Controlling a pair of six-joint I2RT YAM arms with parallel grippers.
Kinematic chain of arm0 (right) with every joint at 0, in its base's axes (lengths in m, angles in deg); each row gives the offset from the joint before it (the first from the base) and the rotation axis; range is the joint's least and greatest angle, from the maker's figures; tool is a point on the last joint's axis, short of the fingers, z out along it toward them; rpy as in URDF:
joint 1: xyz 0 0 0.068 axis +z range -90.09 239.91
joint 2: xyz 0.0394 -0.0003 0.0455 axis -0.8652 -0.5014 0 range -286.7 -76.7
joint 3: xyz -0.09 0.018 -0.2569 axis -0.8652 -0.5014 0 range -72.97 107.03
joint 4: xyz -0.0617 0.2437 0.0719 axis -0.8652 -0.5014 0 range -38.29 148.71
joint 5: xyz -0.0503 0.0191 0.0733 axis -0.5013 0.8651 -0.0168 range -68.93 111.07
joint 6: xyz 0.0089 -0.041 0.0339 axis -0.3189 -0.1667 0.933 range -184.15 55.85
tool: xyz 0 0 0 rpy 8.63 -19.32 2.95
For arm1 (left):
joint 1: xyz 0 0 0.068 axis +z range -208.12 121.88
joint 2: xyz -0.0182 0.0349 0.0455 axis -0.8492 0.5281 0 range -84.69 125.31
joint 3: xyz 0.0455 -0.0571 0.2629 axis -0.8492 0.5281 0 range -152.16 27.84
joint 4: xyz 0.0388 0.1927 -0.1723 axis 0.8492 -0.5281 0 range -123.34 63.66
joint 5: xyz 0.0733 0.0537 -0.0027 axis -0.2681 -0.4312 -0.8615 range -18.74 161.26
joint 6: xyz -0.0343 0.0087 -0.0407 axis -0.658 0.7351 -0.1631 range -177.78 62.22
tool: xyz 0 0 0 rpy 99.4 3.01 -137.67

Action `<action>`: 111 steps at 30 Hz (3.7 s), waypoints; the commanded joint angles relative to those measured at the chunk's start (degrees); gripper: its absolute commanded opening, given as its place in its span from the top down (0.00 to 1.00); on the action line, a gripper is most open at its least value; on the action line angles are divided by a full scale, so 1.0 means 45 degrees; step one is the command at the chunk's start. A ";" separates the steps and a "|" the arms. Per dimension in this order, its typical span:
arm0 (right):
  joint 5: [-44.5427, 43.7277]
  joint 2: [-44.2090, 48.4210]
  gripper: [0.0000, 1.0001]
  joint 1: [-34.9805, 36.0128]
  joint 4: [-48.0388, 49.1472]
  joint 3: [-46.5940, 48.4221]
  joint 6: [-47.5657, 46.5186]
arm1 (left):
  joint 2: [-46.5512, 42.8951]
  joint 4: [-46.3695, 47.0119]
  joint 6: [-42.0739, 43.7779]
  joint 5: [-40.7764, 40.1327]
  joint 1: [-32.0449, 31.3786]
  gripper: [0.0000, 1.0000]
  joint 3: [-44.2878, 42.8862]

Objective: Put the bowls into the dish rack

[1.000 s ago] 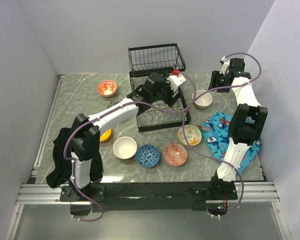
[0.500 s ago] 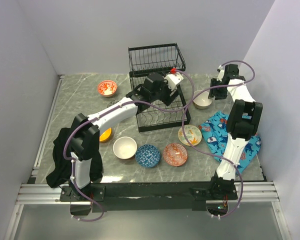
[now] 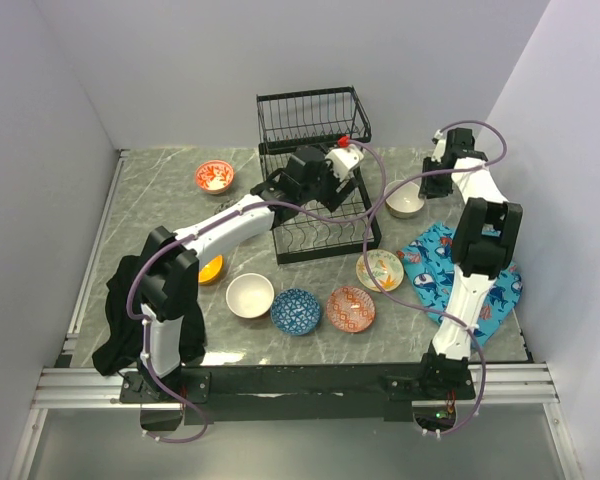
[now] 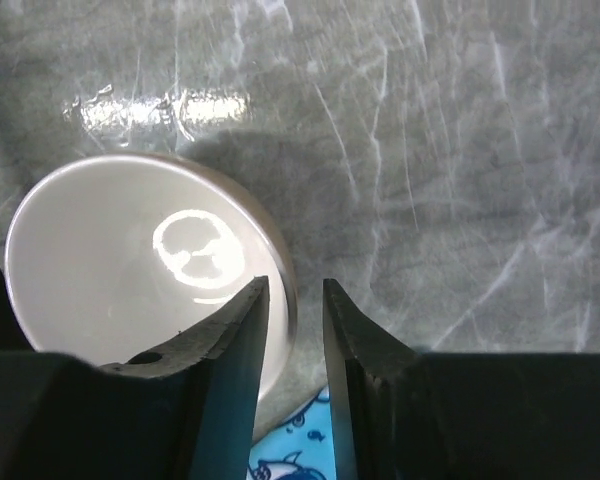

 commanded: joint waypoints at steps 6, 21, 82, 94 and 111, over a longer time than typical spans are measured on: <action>-0.0189 -0.0793 0.73 0.0274 0.0319 0.1151 -0.0227 | -0.1038 0.0051 -0.0118 -0.0706 0.0044 0.19 0.0255; -0.5810 0.5783 1.00 0.3096 0.1407 -0.2745 -0.1650 | -0.4840 0.1494 -0.0060 -0.3614 0.0687 0.16 0.3004; -1.8296 -0.1652 1.00 1.0626 1.8093 -0.3322 -1.2102 | -1.4554 0.0071 -0.2110 -0.2992 0.5904 0.12 1.1545; -1.7010 -0.1632 1.00 1.0665 2.2535 -0.4549 -1.5098 | -1.4905 0.0343 -0.2559 -0.2386 0.5982 0.12 1.2033; -1.7102 -0.1166 1.00 1.0373 2.2315 -0.4395 -1.5091 | -1.5315 0.0050 -0.2112 -0.2190 0.6060 0.12 1.2520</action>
